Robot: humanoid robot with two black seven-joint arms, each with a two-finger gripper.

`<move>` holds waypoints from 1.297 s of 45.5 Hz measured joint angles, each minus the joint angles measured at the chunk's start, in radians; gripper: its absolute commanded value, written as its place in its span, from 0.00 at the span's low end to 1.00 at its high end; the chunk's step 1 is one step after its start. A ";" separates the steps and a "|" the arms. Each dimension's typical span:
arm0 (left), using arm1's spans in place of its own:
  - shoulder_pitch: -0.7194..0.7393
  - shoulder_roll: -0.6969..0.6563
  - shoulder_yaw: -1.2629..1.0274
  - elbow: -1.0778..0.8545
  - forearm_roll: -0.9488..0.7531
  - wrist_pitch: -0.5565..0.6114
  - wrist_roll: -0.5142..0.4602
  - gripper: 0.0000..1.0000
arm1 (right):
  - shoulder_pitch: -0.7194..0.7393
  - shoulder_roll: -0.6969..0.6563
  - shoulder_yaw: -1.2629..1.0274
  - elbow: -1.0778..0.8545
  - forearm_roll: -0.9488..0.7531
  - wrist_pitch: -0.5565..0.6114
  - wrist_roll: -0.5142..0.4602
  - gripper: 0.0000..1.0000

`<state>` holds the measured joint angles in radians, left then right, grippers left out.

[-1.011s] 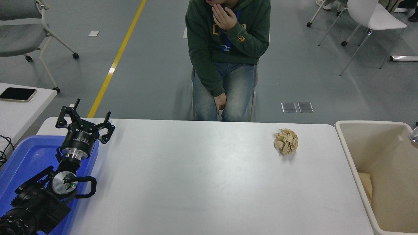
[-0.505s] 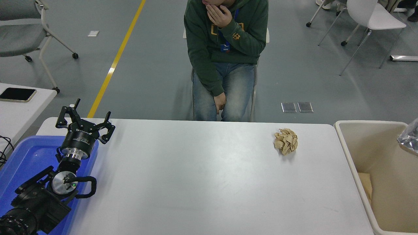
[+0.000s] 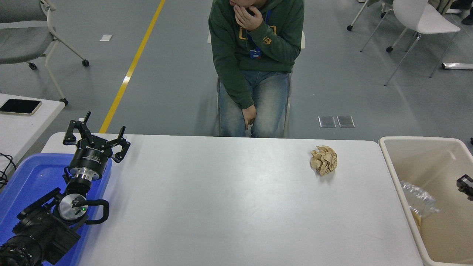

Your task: Clean the table surface

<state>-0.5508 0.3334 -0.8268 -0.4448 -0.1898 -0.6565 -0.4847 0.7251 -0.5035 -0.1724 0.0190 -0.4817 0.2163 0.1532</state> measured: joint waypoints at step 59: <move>0.000 0.000 0.000 0.000 0.000 0.000 0.000 1.00 | 0.162 -0.047 0.404 0.349 0.358 -0.014 0.007 0.98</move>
<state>-0.5506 0.3334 -0.8268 -0.4449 -0.1901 -0.6565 -0.4848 0.8868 -0.5508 0.2312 0.3680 -0.1239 0.2022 0.1605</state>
